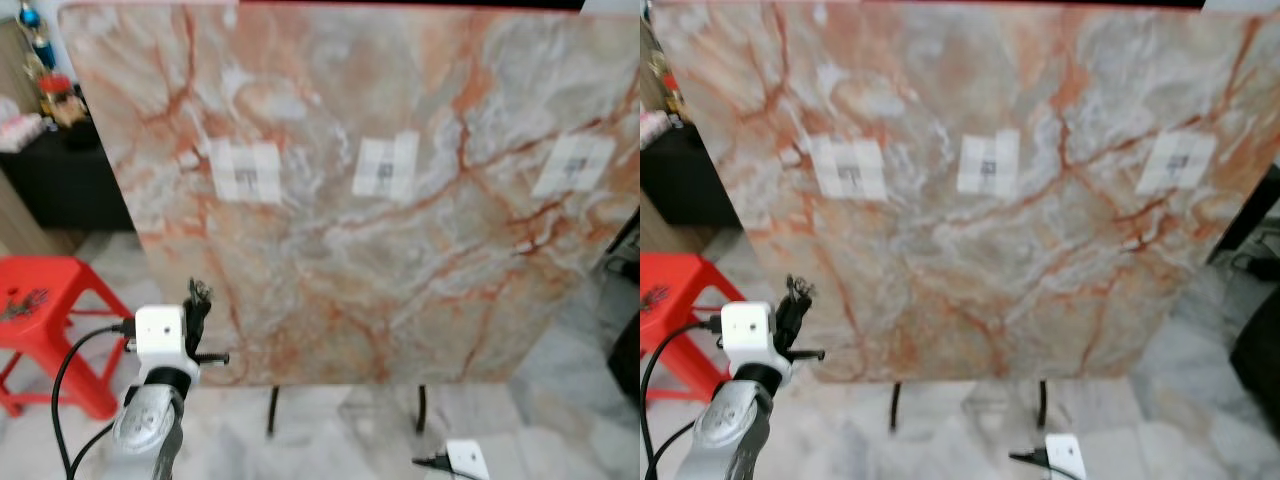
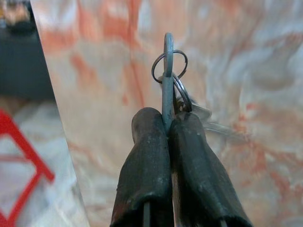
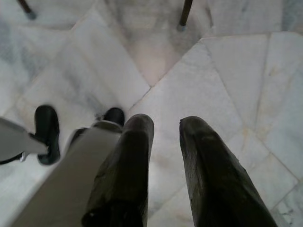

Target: Hang keys on a hook

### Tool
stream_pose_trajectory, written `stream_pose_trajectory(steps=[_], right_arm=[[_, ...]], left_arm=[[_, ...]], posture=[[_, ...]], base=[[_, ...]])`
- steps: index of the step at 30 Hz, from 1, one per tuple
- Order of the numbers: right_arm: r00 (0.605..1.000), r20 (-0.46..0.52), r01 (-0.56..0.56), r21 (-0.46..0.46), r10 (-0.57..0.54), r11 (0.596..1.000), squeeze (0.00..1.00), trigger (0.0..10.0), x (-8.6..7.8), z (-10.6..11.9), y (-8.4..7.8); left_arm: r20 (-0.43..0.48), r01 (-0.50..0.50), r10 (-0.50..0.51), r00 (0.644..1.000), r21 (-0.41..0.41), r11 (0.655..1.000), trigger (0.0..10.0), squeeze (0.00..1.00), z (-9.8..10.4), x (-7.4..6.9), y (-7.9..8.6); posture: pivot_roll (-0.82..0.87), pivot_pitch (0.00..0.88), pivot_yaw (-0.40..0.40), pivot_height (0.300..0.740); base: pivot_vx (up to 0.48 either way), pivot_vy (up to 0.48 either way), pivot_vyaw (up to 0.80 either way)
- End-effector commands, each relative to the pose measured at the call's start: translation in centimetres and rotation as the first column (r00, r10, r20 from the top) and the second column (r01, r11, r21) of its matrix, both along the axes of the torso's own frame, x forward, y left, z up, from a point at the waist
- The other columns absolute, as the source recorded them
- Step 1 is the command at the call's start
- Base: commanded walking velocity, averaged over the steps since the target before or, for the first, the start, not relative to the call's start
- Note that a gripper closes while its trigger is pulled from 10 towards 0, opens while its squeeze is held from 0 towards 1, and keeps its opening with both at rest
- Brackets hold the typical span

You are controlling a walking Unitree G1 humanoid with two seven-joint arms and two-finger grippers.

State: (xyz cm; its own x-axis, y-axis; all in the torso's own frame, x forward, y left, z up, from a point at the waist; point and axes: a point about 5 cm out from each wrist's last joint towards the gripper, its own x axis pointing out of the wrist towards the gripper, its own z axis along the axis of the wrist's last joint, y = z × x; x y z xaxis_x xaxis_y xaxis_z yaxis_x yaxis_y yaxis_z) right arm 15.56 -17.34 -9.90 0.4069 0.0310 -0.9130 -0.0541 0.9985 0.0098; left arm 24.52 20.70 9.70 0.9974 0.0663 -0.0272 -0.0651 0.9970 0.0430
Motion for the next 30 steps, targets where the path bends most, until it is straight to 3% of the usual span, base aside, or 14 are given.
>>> stream_pose_trajectory(steps=[1,7,14,15,17,21,23,30], right_arm=[[1.000,-0.008,-0.027,-0.003,0.027,1.000,0.00,10.0,0.1,0.0,0.0],[1.000,-0.003,-0.030,-0.016,0.030,0.999,0.00,10.0,0.2,0.2,-0.7],[1.000,0.001,0.020,-0.023,-0.020,1.000,0.00,10.0,0.1,0.3,-2.1],[1.000,-0.003,0.010,-0.025,-0.010,1.000,0.00,10.0,0.0,0.3,-2.2],[1.000,-0.008,-0.003,-0.026,0.003,1.000,0.00,10.0,-0.1,0.2,-2.2],[1.000,-0.007,-0.011,-0.026,0.011,1.000,0.00,10.0,-0.2,0.2,-2.1],[0.999,-0.008,-0.046,-0.034,0.046,0.998,0.00,10.0,-0.3,0.1,-2.1],[0.998,-0.016,-0.067,-0.026,0.067,0.997,0.00,10.0,-0.6,0.0,-1.9]], left_arm=[[0.007,-0.012,0.012,1.000,0.016,1.000,10.0,0.00,0.1,0.2,-0.1],[0.017,-0.013,0.013,1.000,0.025,1.000,10.0,0.00,0.4,0.3,-0.3],[-0.005,0.012,-0.012,1.000,0.147,0.989,10.0,0.00,0.8,0.3,0.7],[-0.026,0.005,0.001,1.000,0.217,0.976,10.0,0.00,0.8,0.3,1.5],[-0.035,-0.028,0.038,0.999,0.248,0.968,10.0,0.00,0.8,0.2,2.5],[-0.023,-0.076,0.083,0.996,0.227,0.971,10.0,0.00,0.9,0.1,3.1],[-0.022,-0.088,0.094,0.995,0.194,0.977,10.0,0.00,0.8,0.1,2.8],[-0.033,-0.077,0.085,0.996,0.195,0.978,10.0,0.00,0.5,0.5,1.8]], posture=[[0.04,0.000,-0.076,0.740],[0.07,0.000,-0.064,0.740],[0.08,0.000,-0.061,0.740],[0.08,0.000,-0.063,0.740],[0.08,0.000,-0.063,0.740],[0.07,0.000,-0.060,0.740],[0.06,0.000,-0.061,0.740],[0.06,0.000,-0.061,0.740]], base=[[0.000,-0.412,0.00],[0.000,-0.398,0.00],[0.000,-0.256,0.00],[0.000,0.000,0.00],[0.000,0.000,0.00],[0.000,0.000,0.00],[0.000,0.000,0.45],[0.000,0.000,0.75]])
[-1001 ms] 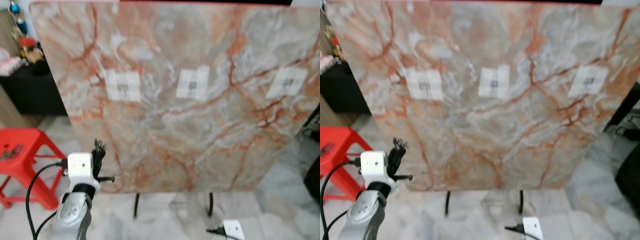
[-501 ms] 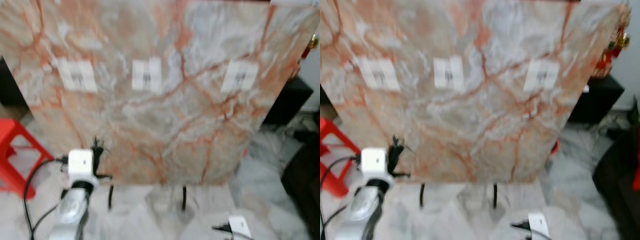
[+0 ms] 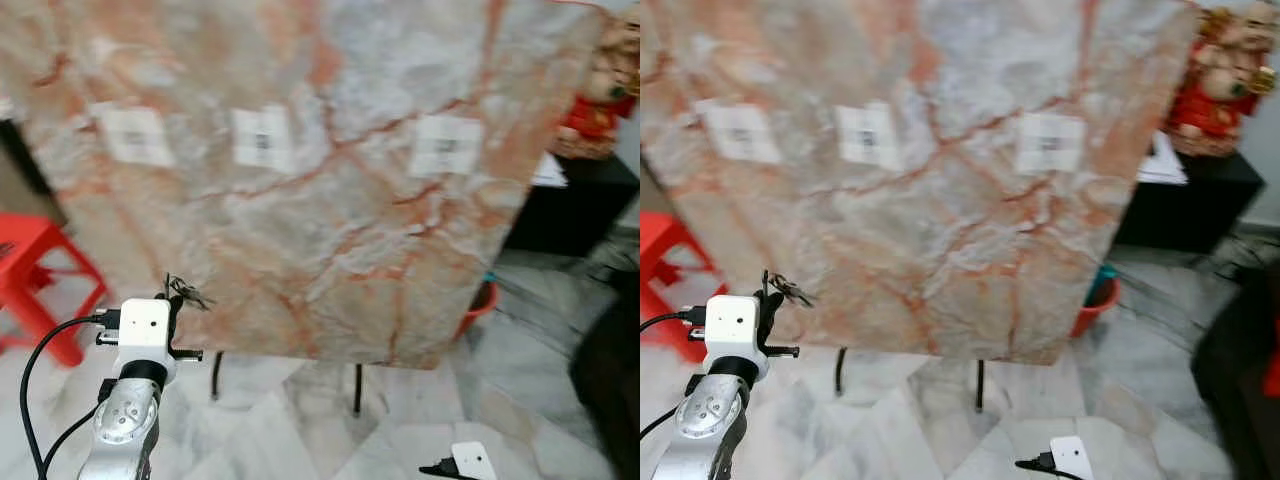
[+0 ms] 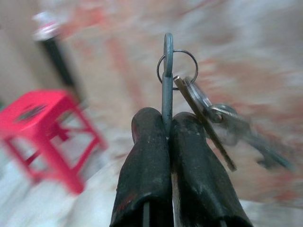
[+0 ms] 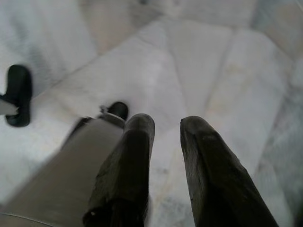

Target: Hang keys on a hook

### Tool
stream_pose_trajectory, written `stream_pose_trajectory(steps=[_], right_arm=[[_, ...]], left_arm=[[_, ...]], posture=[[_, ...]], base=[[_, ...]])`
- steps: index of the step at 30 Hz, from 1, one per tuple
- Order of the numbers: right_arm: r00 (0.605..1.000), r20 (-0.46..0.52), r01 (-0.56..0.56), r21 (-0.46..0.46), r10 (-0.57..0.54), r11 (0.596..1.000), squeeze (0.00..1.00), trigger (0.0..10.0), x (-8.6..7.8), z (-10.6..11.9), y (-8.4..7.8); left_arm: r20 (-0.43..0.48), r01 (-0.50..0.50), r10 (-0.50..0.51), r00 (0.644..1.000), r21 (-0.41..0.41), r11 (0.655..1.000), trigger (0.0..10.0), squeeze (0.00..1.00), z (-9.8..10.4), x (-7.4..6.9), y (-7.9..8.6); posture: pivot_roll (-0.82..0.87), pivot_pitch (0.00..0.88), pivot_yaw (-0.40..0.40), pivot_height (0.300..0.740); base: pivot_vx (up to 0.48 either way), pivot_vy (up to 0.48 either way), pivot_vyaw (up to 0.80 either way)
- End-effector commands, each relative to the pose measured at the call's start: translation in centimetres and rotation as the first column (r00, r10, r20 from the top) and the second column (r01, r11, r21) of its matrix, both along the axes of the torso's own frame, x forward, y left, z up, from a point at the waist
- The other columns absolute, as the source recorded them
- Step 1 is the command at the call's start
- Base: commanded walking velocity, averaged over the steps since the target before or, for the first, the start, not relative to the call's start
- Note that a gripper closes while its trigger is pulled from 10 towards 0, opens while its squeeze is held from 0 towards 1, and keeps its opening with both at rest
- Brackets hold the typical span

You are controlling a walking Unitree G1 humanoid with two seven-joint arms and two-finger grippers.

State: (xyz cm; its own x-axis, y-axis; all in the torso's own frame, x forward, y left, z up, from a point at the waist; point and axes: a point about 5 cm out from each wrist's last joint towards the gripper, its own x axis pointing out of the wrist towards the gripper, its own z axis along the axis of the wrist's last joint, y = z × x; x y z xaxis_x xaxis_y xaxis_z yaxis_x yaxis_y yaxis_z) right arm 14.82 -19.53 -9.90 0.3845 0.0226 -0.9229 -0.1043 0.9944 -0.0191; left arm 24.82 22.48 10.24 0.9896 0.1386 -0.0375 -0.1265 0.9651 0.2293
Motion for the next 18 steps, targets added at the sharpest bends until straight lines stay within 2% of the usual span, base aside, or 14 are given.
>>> stream_pose_trajectory(steps=[1,8,18], right_arm=[[1.000,0.006,-0.020,0.004,0.019,1.000,0.00,10.0,0.14,0.03,0.24],[0.999,0.002,-0.034,0.002,0.034,0.999,0.00,10.0,0.04,0.01,0.13],[0.999,0.001,-0.044,0.005,0.044,0.999,0.00,10.0,0.03,0.03,0.01]], left_arm=[[-0.010,-0.019,0.019,1.000,0.006,1.000,10.0,0.00,-0.04,0.16,0.03],[0.002,-0.041,0.041,0.999,0.011,0.999,10.0,0.00,0.13,0.29,0.22],[0.023,-0.027,0.026,0.999,0.018,0.999,10.0,0.00,0.36,0.58,-0.45]], posture=[[0.06,0.000,-0.063,0.740],[0.06,0.000,-0.069,0.740],[0.05,0.000,-0.077,0.740]], base=[[0.000,0.000,0.80],[0.000,0.000,0.80],[0.000,0.000,0.79]])
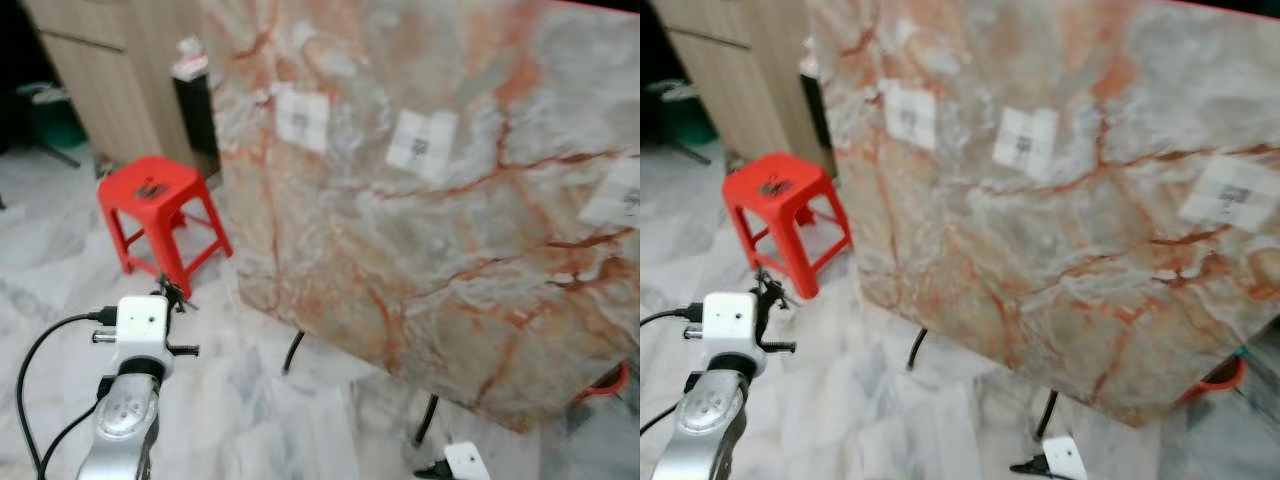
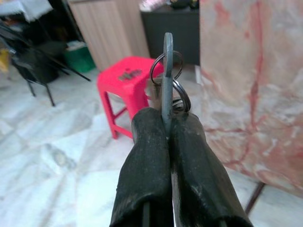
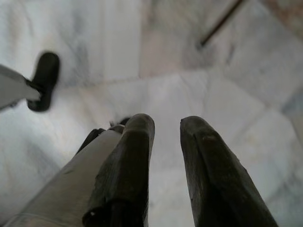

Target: Hang keys on a hook

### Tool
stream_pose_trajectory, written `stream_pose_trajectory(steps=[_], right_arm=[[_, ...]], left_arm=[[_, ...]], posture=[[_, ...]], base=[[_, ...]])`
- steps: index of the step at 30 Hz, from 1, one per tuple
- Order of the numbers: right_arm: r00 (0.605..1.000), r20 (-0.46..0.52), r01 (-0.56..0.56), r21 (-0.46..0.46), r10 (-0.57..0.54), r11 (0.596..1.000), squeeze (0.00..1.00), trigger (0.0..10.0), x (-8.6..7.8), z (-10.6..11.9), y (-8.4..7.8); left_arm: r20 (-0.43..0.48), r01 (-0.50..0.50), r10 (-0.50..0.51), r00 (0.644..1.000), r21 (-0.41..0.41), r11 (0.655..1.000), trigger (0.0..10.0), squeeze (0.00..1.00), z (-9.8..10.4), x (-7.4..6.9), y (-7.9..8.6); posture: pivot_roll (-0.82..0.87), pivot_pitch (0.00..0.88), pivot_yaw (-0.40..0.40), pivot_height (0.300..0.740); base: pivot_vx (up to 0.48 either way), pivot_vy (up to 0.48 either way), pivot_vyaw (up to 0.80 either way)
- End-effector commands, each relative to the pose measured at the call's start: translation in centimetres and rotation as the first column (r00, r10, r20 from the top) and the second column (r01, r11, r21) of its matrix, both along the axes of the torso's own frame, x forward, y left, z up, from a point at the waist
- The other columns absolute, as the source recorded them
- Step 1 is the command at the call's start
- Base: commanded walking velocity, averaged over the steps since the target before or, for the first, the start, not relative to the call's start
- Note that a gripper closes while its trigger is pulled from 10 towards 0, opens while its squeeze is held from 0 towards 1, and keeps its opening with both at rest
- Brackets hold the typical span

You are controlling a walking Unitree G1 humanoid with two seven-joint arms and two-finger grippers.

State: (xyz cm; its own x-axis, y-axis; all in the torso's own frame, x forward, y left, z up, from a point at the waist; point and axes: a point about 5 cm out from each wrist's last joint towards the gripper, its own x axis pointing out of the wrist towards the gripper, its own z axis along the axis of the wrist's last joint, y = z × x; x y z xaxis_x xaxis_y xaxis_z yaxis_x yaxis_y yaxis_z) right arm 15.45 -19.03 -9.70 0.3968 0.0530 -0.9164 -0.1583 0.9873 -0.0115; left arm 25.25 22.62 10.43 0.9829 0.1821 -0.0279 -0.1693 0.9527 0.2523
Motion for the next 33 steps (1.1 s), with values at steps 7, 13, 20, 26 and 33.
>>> stream_pose_trajectory(steps=[7,13,20,26,33], right_arm=[[0.999,-0.010,0.044,0.005,-0.044,0.999,0.00,10.0,-0.6,-0.1,-0.5],[0.999,-0.011,0.044,0.013,-0.044,0.999,0.00,10.0,-0.5,-0.1,-0.5],[0.999,-0.010,0.040,0.017,-0.040,0.999,0.00,10.0,-0.4,-0.1,-0.5],[1.000,-0.008,0.030,0.019,-0.030,0.999,0.00,10.0,-0.2,0.0,-0.5],[1.000,-0.005,0.023,0.016,-0.023,1.000,0.00,10.0,-0.1,0.1,-0.7]], left_arm=[[0.023,0.078,-0.080,0.997,0.070,0.994,10.0,0.00,0.5,0.7,-1.5],[0.048,0.098,-0.102,0.994,0.083,0.992,10.0,0.00,1.0,1.2,-2.1],[0.068,0.126,-0.133,0.989,0.097,0.987,10.0,0.00,1.4,1.7,-2.7],[0.090,0.154,-0.163,0.983,0.094,0.984,10.0,0.00,1.8,2.2,-3.4],[0.104,0.158,-0.167,0.980,0.092,0.983,10.0,0.00,1.9,2.5,-3.7]], posture=[[0.05,0.000,-0.082,0.740],[0.05,0.000,-0.084,0.740],[0.05,0.000,-0.089,0.740],[0.05,0.000,-0.099,0.740],[0.05,0.000,-0.108,0.740]], base=[[0.000,0.000,0.10],[0.000,0.000,0.00],[0.034,0.000,0.00],[0.260,0.000,0.00],[0.305,0.000,0.00]])
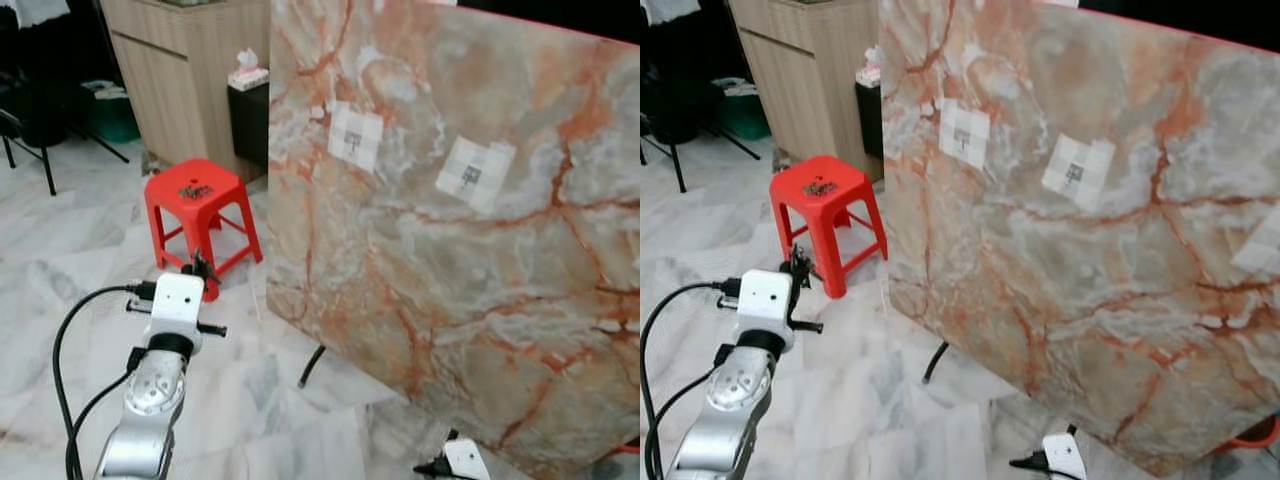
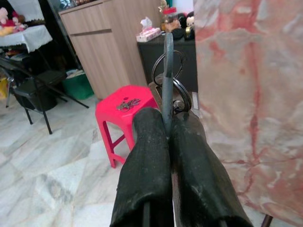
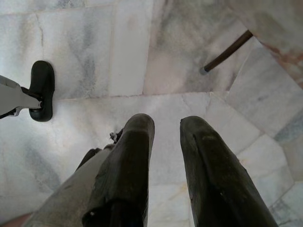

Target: Hang keys on a hook

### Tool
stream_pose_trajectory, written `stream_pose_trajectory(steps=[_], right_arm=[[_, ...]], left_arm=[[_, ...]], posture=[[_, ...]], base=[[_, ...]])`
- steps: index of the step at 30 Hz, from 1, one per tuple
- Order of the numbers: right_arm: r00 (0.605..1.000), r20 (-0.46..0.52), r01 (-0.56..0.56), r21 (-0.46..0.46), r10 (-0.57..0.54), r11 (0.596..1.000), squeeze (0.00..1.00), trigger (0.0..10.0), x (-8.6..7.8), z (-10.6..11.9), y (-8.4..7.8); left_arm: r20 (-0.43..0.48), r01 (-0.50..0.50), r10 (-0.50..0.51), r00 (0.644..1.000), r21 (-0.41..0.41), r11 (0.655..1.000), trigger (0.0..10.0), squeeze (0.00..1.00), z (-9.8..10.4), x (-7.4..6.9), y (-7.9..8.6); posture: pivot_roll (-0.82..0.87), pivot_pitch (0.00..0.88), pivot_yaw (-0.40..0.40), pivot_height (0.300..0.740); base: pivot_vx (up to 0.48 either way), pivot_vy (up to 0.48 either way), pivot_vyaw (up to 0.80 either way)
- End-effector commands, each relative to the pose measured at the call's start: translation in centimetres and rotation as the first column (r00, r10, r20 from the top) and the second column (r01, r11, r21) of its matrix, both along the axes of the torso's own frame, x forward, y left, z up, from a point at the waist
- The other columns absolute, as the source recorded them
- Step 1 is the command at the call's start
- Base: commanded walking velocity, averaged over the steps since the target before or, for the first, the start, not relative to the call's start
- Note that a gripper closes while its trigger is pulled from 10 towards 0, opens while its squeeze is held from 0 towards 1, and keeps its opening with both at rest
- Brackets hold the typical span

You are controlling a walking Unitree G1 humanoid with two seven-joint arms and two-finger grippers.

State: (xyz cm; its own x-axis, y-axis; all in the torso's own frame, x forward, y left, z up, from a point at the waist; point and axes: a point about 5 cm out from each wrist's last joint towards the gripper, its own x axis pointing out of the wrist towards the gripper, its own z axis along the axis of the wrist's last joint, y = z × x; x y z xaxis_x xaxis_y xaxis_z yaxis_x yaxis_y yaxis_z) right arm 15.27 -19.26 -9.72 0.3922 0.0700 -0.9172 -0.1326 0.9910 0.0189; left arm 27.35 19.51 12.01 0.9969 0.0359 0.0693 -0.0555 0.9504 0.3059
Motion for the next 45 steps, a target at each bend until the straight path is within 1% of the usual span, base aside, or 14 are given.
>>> stream_pose_trajectory(steps=[1,10,18,22,24,27,29,32,33,34,36,38,43,45], right_arm=[[1.000,0.002,-0.003,-0.014,0.003,1.000,0.00,10.0,0.1,0.1,-0.4],[1.000,0.008,0.009,-0.026,-0.008,1.000,0.00,10.0,0.2,0.2,-0.7],[1.000,0.008,0.016,-0.023,-0.016,1.000,0.00,10.0,0.3,0.2,-0.6],[1.000,0.009,0.021,-0.021,-0.021,1.000,0.00,10.0,0.3,0.2,-0.6],[1.000,0.010,0.022,-0.021,-0.021,1.000,0.00,10.0,0.3,0.2,-0.5],[1.000,0.012,0.022,-0.020,-0.022,1.000,0.00,10.0,0.4,0.2,-0.5],[1.000,0.012,0.022,-0.019,-0.021,1.000,0.00,10.0,0.4,0.2,-0.5],[1.000,0.014,0.027,-0.019,-0.027,0.999,0.00,10.0,0.4,0.2,-0.5],[0.999,0.017,0.033,-0.019,-0.033,0.999,0.00,10.0,0.5,0.2,-0.5],[0.999,0.019,0.035,-0.020,-0.035,0.999,0.00,10.0,0.5,0.2,-0.5],[0.999,0.023,0.043,-0.019,-0.043,0.999,0.00,10.0,0.5,0.2,-0.5],[0.999,0.021,0.038,-0.022,-0.037,0.999,0.00,10.0,0.5,0.2,-0.5],[0.999,0.019,0.037,-0.025,-0.036,0.999,0.00,10.0,0.4,0.2,-0.6],[0.999,0.019,0.038,-0.027,-0.037,0.999,0.00,10.0,0.4,0.2,-0.6]], left_arm=[[0.021,0.018,-0.018,1.000,0.016,1.000,10.0,0.00,0.3,0.4,-0.6],[0.020,0.058,-0.058,0.998,0.003,0.998,10.0,0.00,0.2,0.5,-1.1],[0.004,0.080,-0.080,0.997,0.000,0.997,10.0,0.00,0.0,0.7,-1.4],[0.007,0.098,-0.098,0.995,0.013,0.995,10.0,0.00,0.2,1.0,-1.6],[0.016,0.103,-0.103,0.995,0.019,0.995,10.0,0.00,0.4,1.3,-1.7],[0.034,0.083,-0.085,0.996,0.046,0.995,10.0,0.00,1.2,2.6,-1.5],[0.033,0.075,-0.077,0.997,0.053,0.996,10.0,0.00,1.3,2.9,-1.4],[0.049,0.085,-0.086,0.995,0.030,0.996,10.0,0.00,1.6,3.2,-1.5],[0.051,0.122,-0.121,0.991,-0.004,0.993,10.0,0.00,1.6,3.1,-1.7],[0.051,0.133,-0.132,0.990,-0.015,0.991,10.0,0.00,1.5,3.1,-1.8],[0.029,0.187,-0.187,0.982,-0.009,0.982,10.0,0.00,1.0,2.4,-1.8],[0.023,0.206,-0.206,0.978,-0.010,0.978,10.0,0.00,0.9,2.0,-1.7],[0.015,0.174,-0.174,0.985,0.016,0.985,10.0,0.00,0.8,1.0,0.3],[0.019,0.156,-0.156,0.988,0.007,0.988,10.0,0.00,0.9,0.7,1.0]], posture=[[0.05,0.000,-0.108,0.740],[0.05,0.000,-0.109,0.740],[0.05,0.000,-0.108,0.740],[0.05,0.000,-0.108,0.740],[0.05,0.000,-0.108,0.740],[0.05,0.000,-0.110,0.740],[0.04,0.000,-0.109,0.740],[0.04,0.000,-0.106,0.740],[0.04,0.000,-0.104,0.740],[0.04,0.000,-0.105,0.740],[0.04,0.000,-0.105,0.740],[0.04,0.000,-0.105,0.740],[0.05,0.000,-0.106,0.740],[0.05,0.000,-0.105,0.740]], base=[[0.311,0.000,0.00],[0.310,0.000,0.00],[0.000,0.000,0.00],[0.000,0.000,0.00],[0.000,0.000,0.00],[0.000,0.000,0.00],[0.000,0.000,0.00],[0.000,0.000,0.00],[0.000,0.000,0.00],[0.000,0.000,0.00],[0.000,0.000,0.00],[0.000,0.000,0.00],[0.000,0.000,0.00],[0.000,0.000,0.00]])
